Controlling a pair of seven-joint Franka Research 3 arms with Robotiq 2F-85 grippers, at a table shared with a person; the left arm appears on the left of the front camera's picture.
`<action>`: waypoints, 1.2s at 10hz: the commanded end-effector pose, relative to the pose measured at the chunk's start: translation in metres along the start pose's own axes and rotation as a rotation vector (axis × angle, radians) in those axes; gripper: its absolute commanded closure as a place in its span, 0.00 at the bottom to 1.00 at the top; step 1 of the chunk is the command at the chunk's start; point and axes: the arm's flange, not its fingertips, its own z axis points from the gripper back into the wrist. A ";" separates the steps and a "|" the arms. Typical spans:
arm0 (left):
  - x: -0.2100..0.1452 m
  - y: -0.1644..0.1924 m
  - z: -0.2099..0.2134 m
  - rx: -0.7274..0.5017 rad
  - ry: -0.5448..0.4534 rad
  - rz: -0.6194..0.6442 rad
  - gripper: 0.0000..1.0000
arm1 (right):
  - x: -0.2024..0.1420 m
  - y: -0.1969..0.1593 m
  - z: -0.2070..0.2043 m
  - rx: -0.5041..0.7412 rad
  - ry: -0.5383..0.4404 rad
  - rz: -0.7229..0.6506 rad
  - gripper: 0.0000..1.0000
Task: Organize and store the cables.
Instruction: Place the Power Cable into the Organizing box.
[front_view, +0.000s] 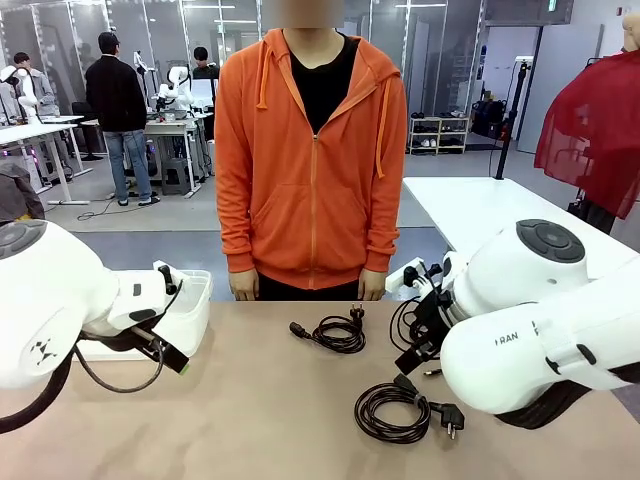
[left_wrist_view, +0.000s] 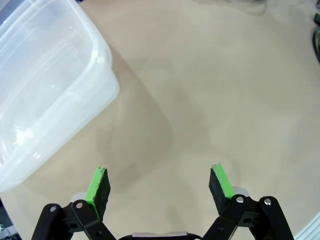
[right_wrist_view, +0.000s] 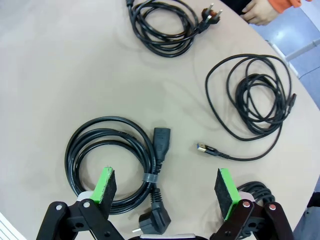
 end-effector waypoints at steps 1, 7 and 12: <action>0.021 0.018 0.041 -0.016 0.003 0.002 0.00 | 0.014 -0.025 0.038 0.002 -0.031 0.032 0.00; 0.015 0.064 0.194 -0.155 -0.068 -0.062 0.00 | 0.020 -0.091 0.182 0.046 -0.142 0.146 0.00; -0.065 0.104 0.292 -0.096 -0.273 -0.153 0.00 | -0.053 -0.150 0.277 0.018 -0.183 0.125 0.00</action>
